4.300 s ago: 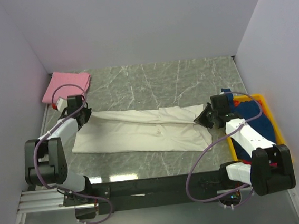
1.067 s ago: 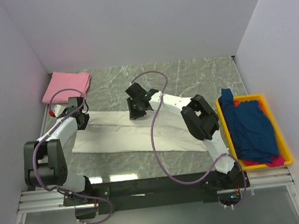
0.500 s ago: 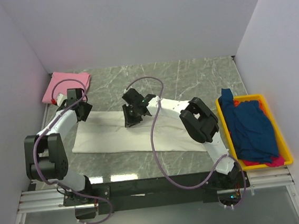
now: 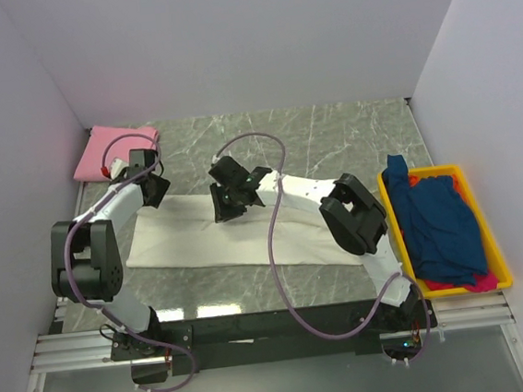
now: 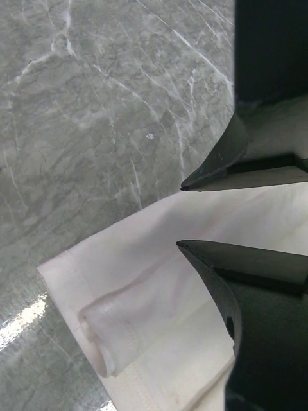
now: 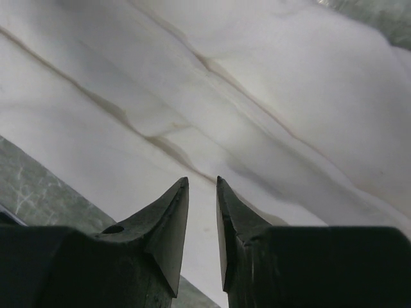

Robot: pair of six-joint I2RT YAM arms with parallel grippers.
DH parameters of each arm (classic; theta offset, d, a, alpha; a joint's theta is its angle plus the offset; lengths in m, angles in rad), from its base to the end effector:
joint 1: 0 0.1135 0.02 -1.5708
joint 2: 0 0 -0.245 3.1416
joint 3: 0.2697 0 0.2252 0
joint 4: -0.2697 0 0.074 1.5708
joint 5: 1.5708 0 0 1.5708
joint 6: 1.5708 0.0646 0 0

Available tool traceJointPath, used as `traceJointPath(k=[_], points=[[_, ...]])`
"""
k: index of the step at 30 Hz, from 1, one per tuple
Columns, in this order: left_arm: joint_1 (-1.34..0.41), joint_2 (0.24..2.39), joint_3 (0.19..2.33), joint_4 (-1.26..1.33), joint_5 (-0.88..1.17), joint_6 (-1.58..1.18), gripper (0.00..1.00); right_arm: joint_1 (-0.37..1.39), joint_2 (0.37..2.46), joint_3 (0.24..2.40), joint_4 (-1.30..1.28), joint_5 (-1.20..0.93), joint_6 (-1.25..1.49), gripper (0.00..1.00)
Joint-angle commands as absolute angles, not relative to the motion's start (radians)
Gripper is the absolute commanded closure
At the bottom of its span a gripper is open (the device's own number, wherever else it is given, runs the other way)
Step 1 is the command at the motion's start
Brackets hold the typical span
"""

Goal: Fold and stack the t-shirts
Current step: Fold the tshirt

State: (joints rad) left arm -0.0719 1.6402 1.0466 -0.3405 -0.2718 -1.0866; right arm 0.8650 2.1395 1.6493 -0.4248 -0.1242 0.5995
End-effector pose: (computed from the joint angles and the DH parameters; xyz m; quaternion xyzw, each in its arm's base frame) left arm 0.3319 -0.0065 0.1767 -0.4943 0.8019 -0.0621 0.3300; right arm 0.2896 0.3522 0.1612 -0.1449 0.9339 0.2586 0.1998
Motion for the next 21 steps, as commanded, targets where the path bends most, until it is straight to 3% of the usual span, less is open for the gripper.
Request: traceJointPath(k=[1, 7, 21], points=[[-0.086, 1.643, 1.046, -0.354, -0.319, -1.126, 0.59, 0.854, 2.072, 1.703, -0.44, -0.049, 0.563, 0.66], [-0.092, 1.646, 1.022, -0.357, -0.325, -1.135, 0.59, 0.831, 2.125, 1.795, -0.503, -0.006, 0.519, 0.54], [-0.101, 1.621, 0.971, -0.327, -0.302, -1.14, 0.64, 0.779, 2.146, 1.743, -0.465, -0.038, 0.492, 0.52]])
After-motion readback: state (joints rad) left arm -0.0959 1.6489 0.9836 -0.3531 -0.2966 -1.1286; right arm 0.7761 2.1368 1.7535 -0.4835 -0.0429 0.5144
